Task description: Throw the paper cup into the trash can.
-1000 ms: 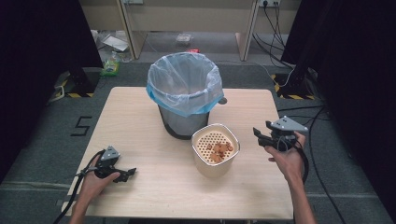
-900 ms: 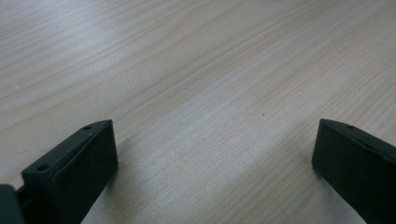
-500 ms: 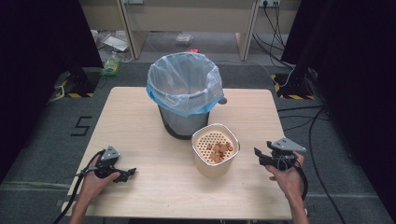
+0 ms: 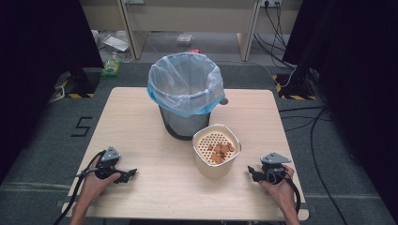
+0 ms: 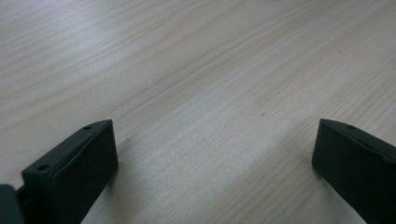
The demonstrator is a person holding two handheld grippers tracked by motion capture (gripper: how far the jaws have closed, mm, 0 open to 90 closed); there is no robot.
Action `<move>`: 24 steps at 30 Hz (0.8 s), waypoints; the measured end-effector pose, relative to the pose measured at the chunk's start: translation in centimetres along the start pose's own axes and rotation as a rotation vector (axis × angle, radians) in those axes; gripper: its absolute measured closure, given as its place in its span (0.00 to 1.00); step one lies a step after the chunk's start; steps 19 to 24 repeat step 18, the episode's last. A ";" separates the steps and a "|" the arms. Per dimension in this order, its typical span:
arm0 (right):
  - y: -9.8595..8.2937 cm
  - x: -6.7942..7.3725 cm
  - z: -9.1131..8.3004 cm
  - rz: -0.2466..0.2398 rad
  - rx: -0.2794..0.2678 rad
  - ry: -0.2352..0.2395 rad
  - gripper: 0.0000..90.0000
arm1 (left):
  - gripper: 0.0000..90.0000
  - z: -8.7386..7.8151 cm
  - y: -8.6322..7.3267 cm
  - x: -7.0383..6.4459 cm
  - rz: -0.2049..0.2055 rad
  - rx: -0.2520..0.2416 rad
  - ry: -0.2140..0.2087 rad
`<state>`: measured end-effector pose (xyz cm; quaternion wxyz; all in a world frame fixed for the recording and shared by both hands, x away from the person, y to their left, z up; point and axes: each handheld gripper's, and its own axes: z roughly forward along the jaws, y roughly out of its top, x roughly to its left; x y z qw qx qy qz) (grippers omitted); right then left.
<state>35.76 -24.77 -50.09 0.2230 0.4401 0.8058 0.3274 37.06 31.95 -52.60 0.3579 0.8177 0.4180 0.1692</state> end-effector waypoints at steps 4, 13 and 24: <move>-0.1 0.6 0.6 -0.020 0.046 0.022 0.39 | 0.00 0.0 0.0 0.0 0.000 0.000 0.000; -0.8 1.0 1.1 0.031 -0.018 0.062 0.32 | 0.00 0.0 0.0 0.0 0.000 0.000 0.000; -0.8 1.0 1.1 0.033 -0.017 0.061 0.31 | 0.00 0.0 0.0 0.0 0.000 0.000 0.000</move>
